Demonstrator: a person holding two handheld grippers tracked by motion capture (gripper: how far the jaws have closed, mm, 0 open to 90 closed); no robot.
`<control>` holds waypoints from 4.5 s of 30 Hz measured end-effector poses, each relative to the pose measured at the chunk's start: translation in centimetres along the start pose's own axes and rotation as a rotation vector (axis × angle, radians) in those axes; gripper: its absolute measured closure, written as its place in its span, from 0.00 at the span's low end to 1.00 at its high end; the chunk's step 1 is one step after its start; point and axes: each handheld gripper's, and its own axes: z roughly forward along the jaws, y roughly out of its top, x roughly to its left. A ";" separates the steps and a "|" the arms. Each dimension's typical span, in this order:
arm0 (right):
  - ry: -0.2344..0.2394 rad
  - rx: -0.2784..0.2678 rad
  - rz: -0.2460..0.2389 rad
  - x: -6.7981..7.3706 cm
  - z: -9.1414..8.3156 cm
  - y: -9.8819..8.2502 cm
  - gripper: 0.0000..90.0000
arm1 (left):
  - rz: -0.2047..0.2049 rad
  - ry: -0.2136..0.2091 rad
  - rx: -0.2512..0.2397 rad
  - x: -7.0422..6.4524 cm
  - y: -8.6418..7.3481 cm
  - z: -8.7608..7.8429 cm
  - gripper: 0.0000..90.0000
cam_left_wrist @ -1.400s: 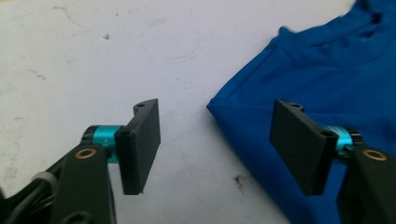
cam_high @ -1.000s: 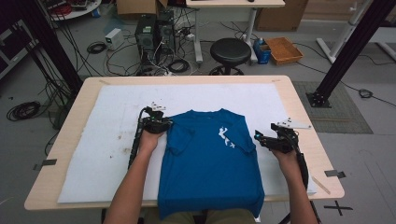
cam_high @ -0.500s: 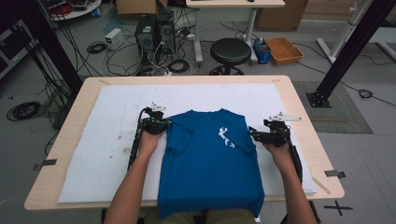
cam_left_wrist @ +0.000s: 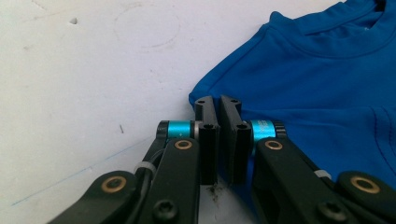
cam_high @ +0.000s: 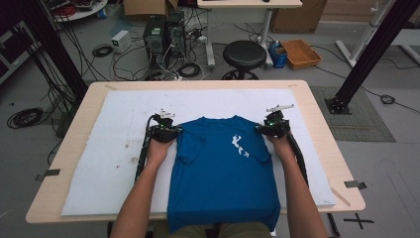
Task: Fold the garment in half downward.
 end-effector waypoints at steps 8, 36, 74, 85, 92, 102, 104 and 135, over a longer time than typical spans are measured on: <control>0.033 -0.007 -0.050 0.9 0.2 0.1 0.96 | -0.018 0.000 -0.018 0.2 -0.1 -0.2 0.96; 0.264 -0.216 -0.035 1.3 -9.6 -5.0 0.97 | -0.130 -0.413 -0.262 0.8 -3.2 -8.4 0.96; 0.193 0.016 -0.012 3.0 -8.1 -7.8 0.60 | -0.024 -0.195 0.055 -1.2 -4.7 -6.5 0.55; 0.180 -0.048 -0.061 2.7 -8.1 -6.0 0.91 | -0.120 -0.199 -0.052 -0.4 -3.0 -6.6 0.98; 0.108 -0.100 -0.038 1.9 -5.1 -2.2 0.86 | -0.218 -0.140 -0.135 1.6 -1.2 -4.7 0.94; 0.193 -0.164 0.010 2.3 -7.8 -4.5 0.60 | -0.088 -0.253 -0.190 -0.4 -2.6 -6.9 0.65; 0.264 -0.115 -0.059 3.3 -8.2 -5.1 0.68 | -0.043 -0.254 -0.149 -1.1 -3.1 -6.5 0.63; 0.451 -0.077 -0.250 3.5 -13.4 -12.0 0.93 | 0.199 -0.508 -0.061 -4.5 -8.7 -12.3 0.90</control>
